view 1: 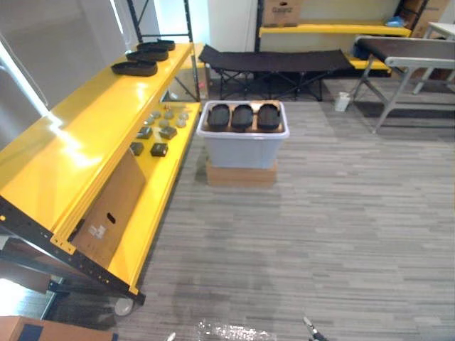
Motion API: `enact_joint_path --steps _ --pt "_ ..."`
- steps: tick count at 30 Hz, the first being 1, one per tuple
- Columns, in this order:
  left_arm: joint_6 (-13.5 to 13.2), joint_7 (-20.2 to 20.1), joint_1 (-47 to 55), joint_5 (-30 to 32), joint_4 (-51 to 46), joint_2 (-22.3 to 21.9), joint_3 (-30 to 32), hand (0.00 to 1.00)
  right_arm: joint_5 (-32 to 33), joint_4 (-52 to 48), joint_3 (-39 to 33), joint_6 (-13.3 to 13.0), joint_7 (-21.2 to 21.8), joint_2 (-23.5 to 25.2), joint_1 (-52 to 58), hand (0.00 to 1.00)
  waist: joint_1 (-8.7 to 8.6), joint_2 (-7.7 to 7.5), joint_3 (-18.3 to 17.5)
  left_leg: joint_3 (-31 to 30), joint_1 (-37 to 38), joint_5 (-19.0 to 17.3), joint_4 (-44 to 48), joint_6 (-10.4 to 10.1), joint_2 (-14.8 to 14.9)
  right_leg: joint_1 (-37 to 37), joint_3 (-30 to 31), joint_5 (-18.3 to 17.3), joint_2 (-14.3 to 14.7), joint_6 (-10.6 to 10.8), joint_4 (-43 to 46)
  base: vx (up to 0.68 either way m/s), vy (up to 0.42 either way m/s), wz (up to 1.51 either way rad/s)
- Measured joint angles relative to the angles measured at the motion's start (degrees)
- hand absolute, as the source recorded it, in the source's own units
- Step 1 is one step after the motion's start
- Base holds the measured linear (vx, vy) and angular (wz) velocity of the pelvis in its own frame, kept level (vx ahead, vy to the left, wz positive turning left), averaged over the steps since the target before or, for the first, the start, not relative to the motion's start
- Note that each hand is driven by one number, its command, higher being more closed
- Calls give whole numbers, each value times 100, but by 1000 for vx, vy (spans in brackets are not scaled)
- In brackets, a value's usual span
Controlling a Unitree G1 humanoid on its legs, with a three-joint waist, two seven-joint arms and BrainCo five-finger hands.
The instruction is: Walk over and take plastic housings, then place them on the shelf
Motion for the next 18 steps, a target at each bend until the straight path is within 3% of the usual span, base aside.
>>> enact_joint_path --steps 14,18 --pt "0 -19 4 121 -3 -3 9 0 -8 -13 218 4 81 -1 68 0 14 -8 3 -74 -16 -7 -4 4 2 35 -5 -24 4 8 18 -37 10 2" --pt "-5 -157 -43 547 -10 -2 12 0 -107 -15 225 -69 123 9 74 0 20 -30 -7 -56 -110 -8 -4 6 10 -84 38 -30 17 4 48 6 3 -5"
